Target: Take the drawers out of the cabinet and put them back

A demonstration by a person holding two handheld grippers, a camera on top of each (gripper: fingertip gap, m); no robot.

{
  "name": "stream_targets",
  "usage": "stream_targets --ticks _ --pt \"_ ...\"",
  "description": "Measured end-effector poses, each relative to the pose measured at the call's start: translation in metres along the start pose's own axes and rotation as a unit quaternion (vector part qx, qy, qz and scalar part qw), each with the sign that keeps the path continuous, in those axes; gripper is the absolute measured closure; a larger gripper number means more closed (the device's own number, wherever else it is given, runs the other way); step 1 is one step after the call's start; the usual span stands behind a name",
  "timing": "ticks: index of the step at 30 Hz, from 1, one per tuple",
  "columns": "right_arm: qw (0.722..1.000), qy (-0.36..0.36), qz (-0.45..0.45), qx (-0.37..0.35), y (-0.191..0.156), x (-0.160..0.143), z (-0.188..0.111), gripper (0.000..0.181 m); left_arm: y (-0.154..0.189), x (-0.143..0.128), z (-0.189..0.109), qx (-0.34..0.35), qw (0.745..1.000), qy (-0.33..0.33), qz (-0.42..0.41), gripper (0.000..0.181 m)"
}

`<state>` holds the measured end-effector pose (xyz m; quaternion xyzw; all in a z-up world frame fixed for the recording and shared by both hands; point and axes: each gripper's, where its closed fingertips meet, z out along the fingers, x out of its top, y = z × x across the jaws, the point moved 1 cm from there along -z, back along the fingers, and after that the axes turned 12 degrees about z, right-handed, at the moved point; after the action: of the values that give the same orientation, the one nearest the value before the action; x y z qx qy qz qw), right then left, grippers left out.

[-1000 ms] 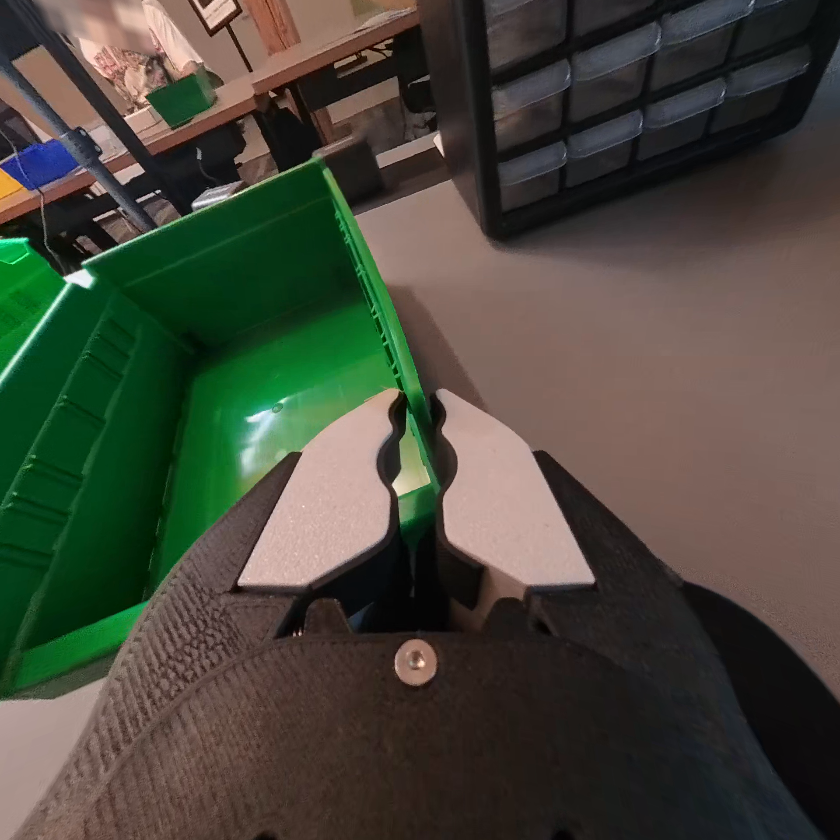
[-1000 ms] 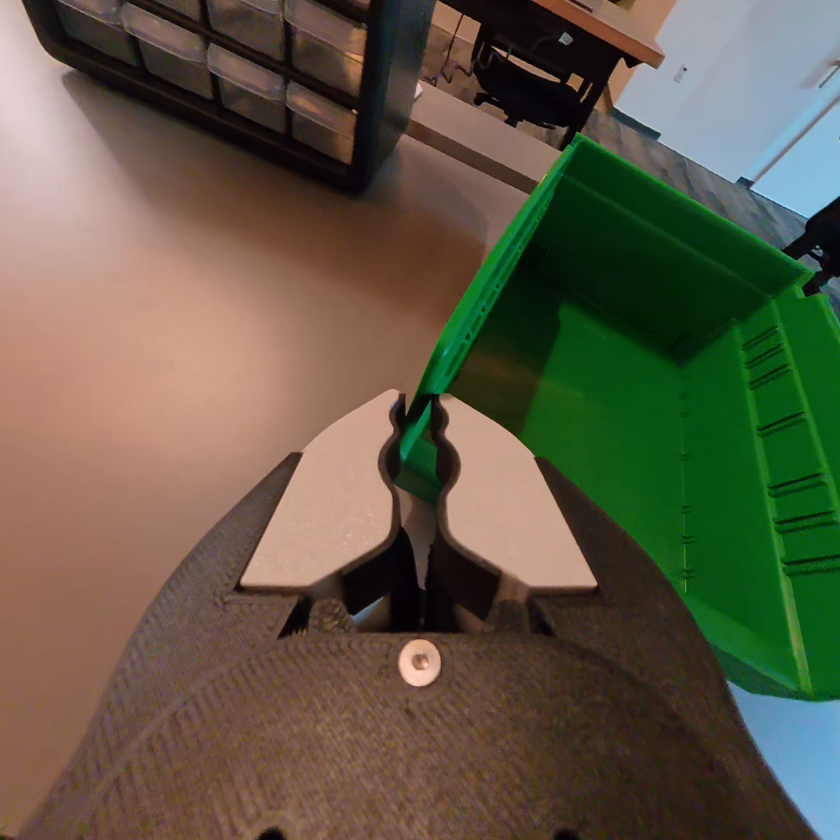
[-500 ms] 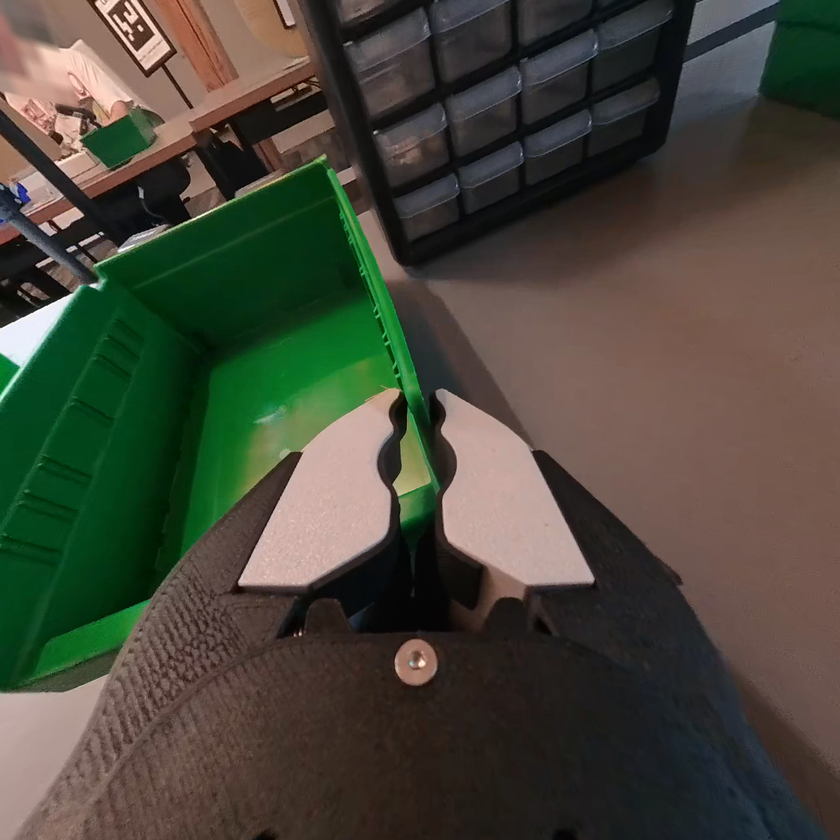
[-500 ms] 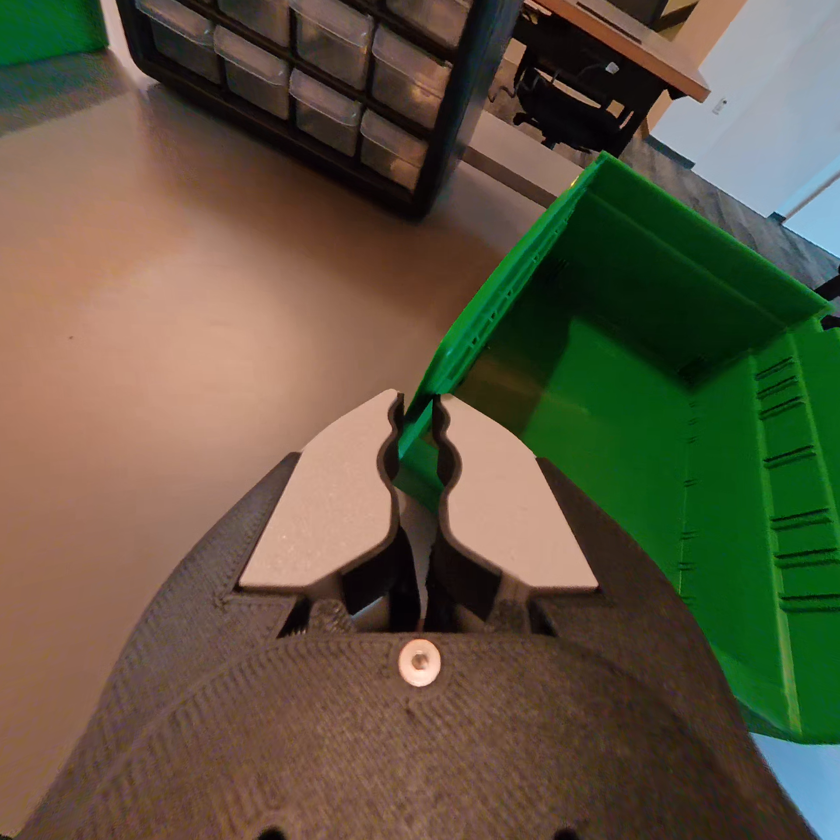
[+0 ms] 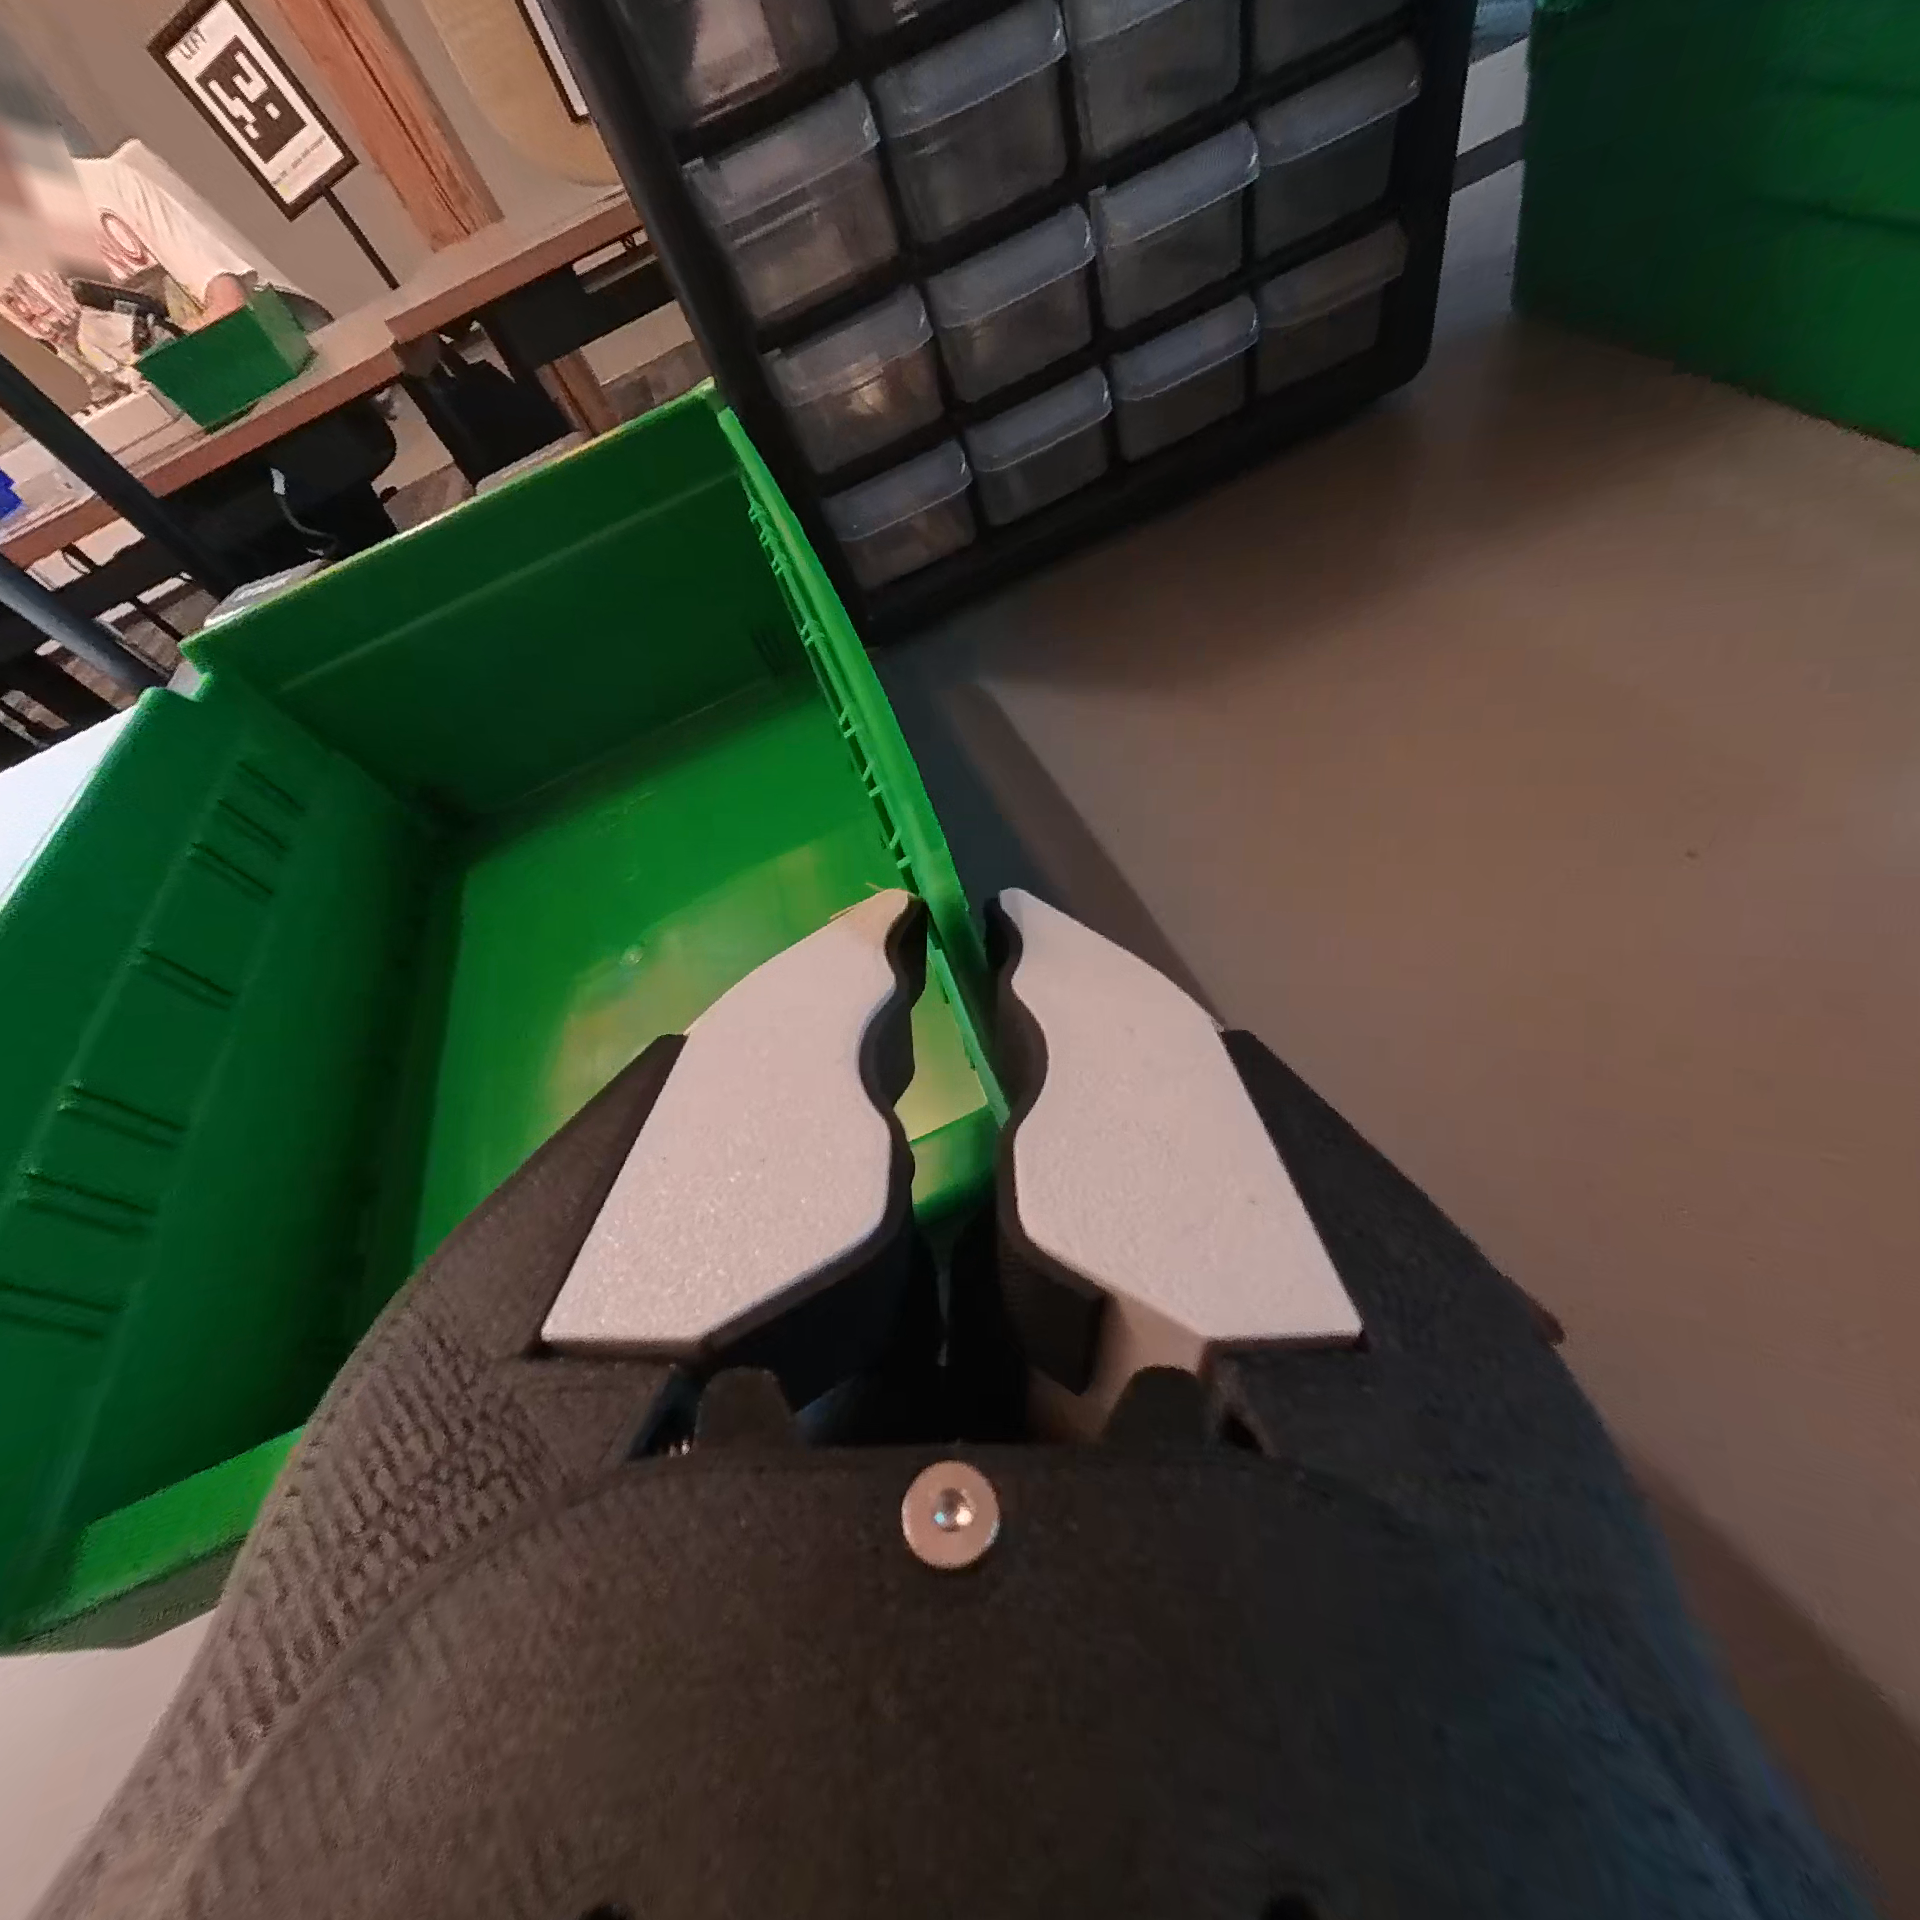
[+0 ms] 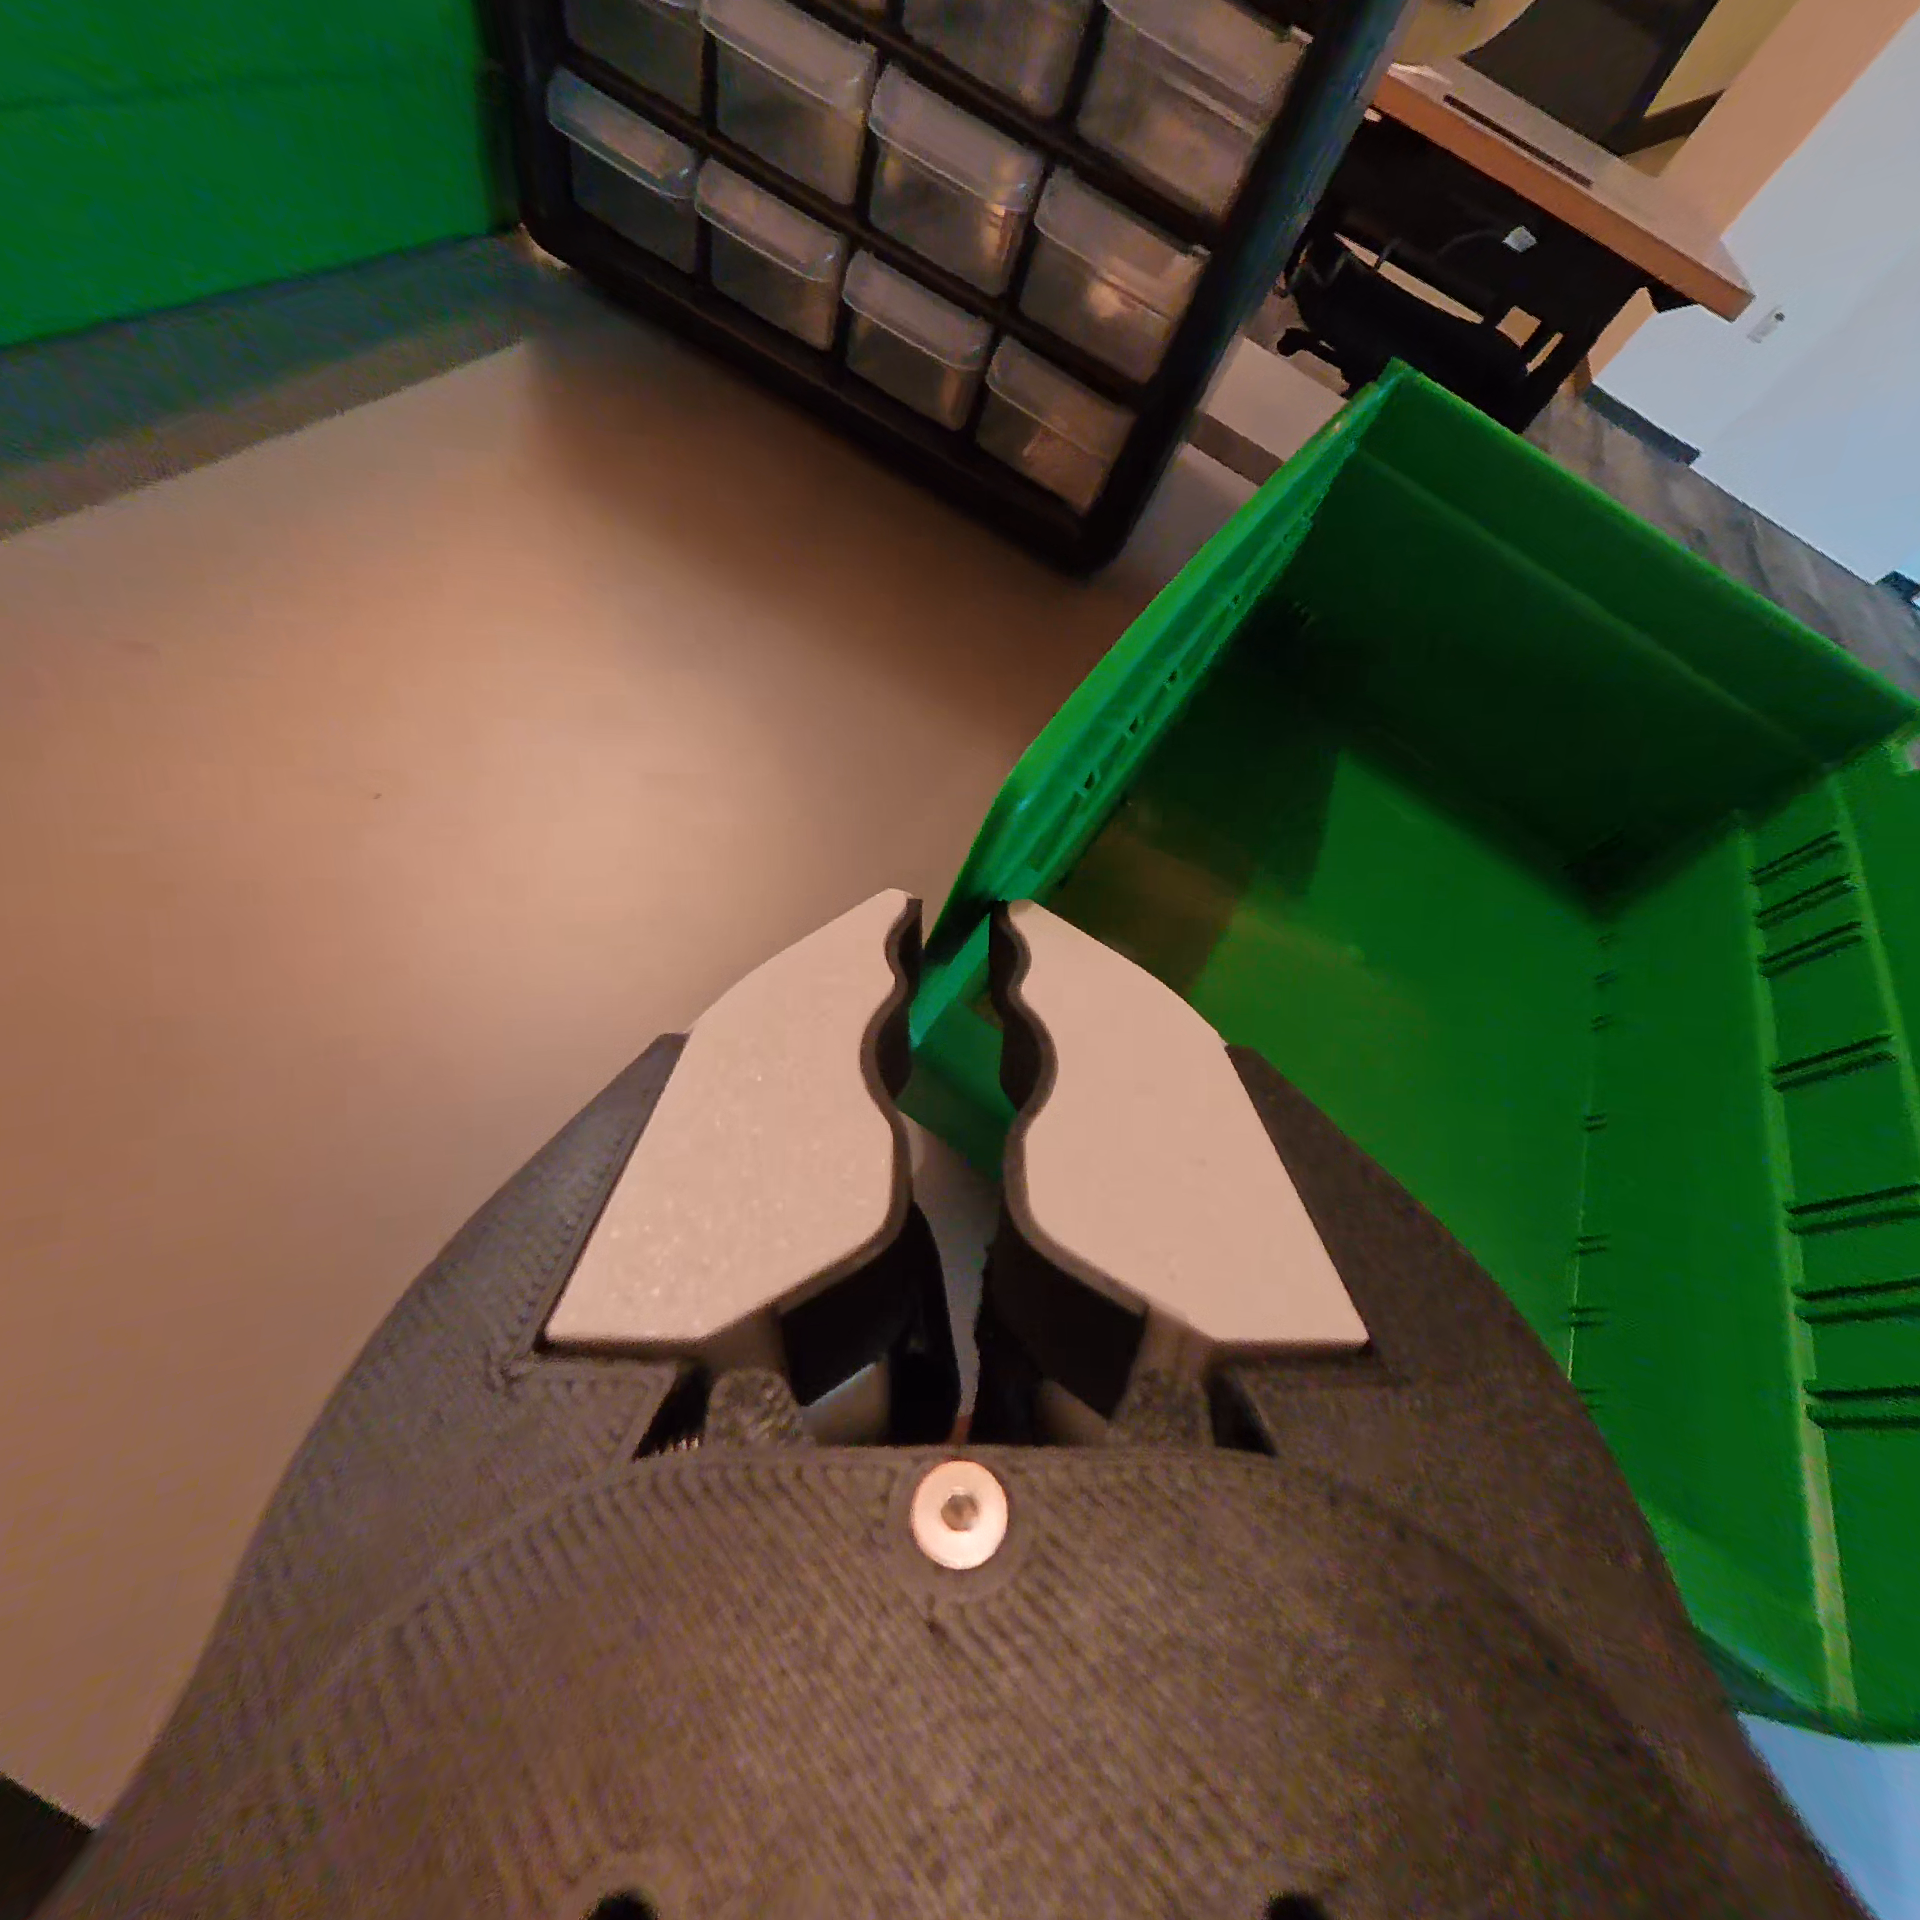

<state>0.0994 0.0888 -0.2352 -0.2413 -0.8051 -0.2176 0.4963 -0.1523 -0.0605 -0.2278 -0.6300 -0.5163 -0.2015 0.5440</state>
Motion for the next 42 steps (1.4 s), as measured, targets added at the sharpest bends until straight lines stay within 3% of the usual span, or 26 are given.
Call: stream_targets --ticks 22,25,30,32,34,39,42 --pt "0.999 0.005 -0.013 0.040 -0.013 -0.003 -0.009 0.168 0.002 0.007 0.003 -0.007 1.000 0.009 -0.023 0.167" --pt "0.998 0.000 0.006 0.066 -0.020 -0.004 -0.013 0.150 -0.010 0.025 -0.009 -0.014 0.998 0.048 -0.049 0.152" --pt "0.993 0.050 0.068 0.088 -0.016 0.015 -0.028 0.136 -0.071 0.088 -0.019 -0.001 0.987 0.146 -0.067 0.144" --pt "0.991 0.069 0.081 0.084 -0.010 0.021 -0.033 0.135 -0.096 0.115 -0.005 -0.007 0.984 0.171 -0.056 0.143" --pt "0.990 0.079 0.089 0.079 -0.005 0.024 -0.035 0.136 -0.112 0.131 0.028 -0.027 0.986 0.164 -0.030 0.140" --pt "0.992 0.061 0.098 0.059 -0.006 0.016 -0.028 0.135 -0.139 0.124 0.140 -0.016 0.996 0.074 0.054 0.136" --pt "0.994 0.051 0.092 0.037 -0.006 0.011 -0.024 0.135 -0.128 0.126 0.174 -0.063 0.994 0.075 0.054 0.141"
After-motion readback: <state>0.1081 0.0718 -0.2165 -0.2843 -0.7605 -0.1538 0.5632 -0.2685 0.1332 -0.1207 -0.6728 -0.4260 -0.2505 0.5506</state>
